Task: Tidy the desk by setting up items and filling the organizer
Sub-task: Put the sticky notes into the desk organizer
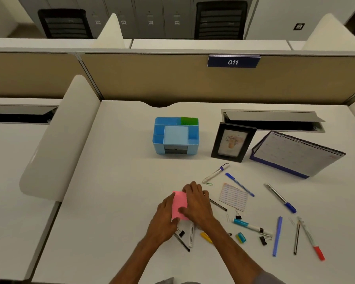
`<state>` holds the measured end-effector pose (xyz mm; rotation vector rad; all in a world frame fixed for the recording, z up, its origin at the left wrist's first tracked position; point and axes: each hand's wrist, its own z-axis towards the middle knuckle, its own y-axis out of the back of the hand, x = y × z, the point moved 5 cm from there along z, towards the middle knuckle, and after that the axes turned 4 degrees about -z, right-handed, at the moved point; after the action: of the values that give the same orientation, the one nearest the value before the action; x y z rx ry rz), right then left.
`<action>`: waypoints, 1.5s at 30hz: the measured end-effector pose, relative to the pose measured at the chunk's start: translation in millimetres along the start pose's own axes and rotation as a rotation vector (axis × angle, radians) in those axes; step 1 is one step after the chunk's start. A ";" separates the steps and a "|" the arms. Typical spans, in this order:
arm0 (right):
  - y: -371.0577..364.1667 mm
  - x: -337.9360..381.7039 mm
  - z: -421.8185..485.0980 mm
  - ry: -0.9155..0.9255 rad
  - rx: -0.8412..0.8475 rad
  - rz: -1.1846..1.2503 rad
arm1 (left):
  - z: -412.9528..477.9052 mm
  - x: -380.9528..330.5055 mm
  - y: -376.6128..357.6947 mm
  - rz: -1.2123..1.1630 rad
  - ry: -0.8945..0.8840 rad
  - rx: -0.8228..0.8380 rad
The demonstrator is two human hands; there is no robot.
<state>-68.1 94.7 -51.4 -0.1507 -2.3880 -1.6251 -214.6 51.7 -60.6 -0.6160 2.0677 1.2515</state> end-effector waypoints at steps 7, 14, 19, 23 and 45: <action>3.3 -0.8 -4.0 0.033 -0.046 0.007 | -7.4 -1.0 -2.5 -0.188 0.081 -0.088; -8.3 -0.4 -12.0 0.054 0.014 -0.123 | -3.4 -1.8 -5.8 -0.108 0.082 -0.120; -3.2 -0.7 -11.4 0.007 -0.005 -0.026 | 6.7 0.5 -11.8 -0.052 0.108 -0.093; 9.0 -6.7 -9.8 -0.020 -0.081 0.051 | 8.9 -2.5 -19.5 0.018 0.099 -0.030; 72.3 -36.5 -4.7 0.015 -0.157 0.916 | 19.7 -9.2 13.0 -1.214 0.342 -0.047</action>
<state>-16.1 119.4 5.8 -1.0658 -1.7186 -1.3049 -211.6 75.6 -53.0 -1.8198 1.3737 0.4645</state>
